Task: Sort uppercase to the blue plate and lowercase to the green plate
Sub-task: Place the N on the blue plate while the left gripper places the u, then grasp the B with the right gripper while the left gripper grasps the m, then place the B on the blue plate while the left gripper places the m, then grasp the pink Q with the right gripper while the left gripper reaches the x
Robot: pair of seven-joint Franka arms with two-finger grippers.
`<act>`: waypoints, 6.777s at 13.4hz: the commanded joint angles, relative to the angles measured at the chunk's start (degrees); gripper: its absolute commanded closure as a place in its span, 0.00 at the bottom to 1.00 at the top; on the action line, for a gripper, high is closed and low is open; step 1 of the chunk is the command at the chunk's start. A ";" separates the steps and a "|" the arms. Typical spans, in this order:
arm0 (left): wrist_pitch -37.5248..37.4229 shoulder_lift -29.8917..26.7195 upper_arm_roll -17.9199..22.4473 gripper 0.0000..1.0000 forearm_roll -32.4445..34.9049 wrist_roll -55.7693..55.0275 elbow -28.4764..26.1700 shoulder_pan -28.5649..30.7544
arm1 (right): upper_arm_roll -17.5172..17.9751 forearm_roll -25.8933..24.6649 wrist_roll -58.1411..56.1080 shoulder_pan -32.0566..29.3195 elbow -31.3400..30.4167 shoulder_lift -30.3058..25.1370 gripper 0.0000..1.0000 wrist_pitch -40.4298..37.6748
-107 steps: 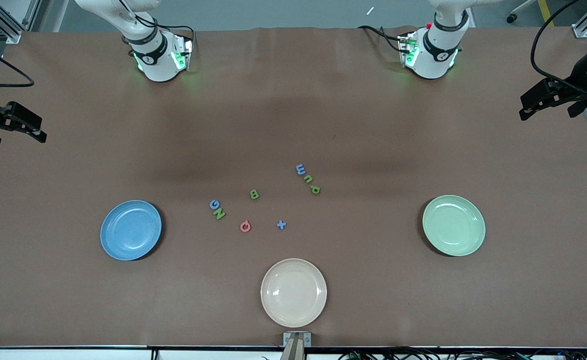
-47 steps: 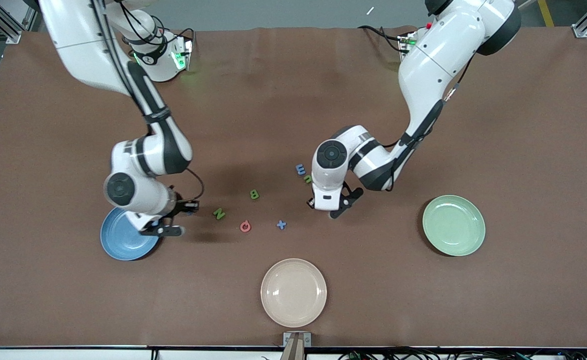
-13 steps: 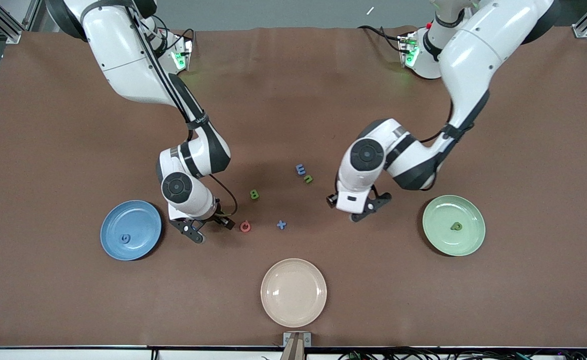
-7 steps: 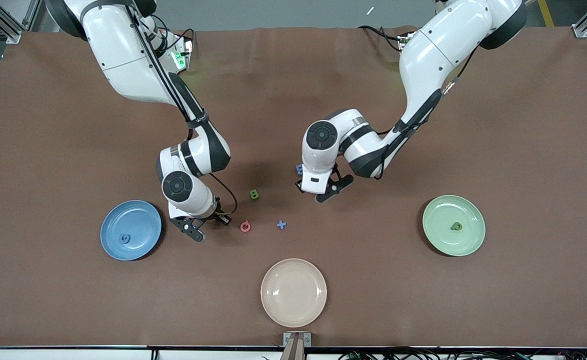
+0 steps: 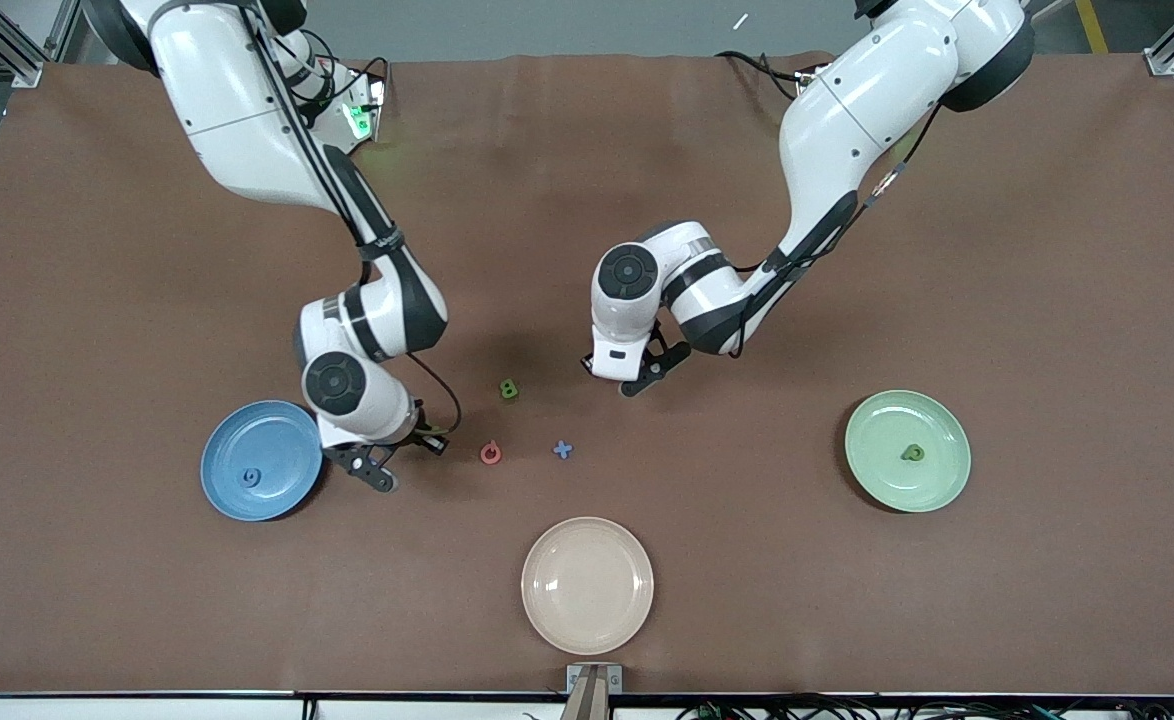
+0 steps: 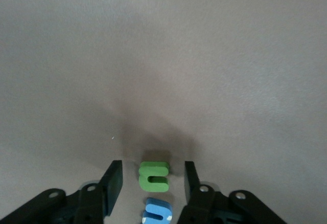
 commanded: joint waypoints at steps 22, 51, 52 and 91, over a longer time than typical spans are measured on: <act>-8.52 -8.30 0.55 0.99 6.93 35.90 1.58 30.18 | 6.10 0.42 -23.26 -5.19 3.16 -1.05 0.12 -6.82; -0.98 1.54 -10.01 0.47 6.93 3.05 -0.09 6.04 | 14.12 -15.32 -6.19 3.69 -11.35 -2.55 0.49 14.63; -0.80 1.80 -8.78 0.47 6.23 2.97 -0.09 4.64 | 14.12 -15.58 -6.19 3.69 -11.35 -2.55 0.55 14.63; -15.39 -5.14 -7.36 0.27 8.68 38.30 -2.37 43.90 | 18.69 -15.40 -26.09 -19.89 -1.86 -2.73 0.23 4.17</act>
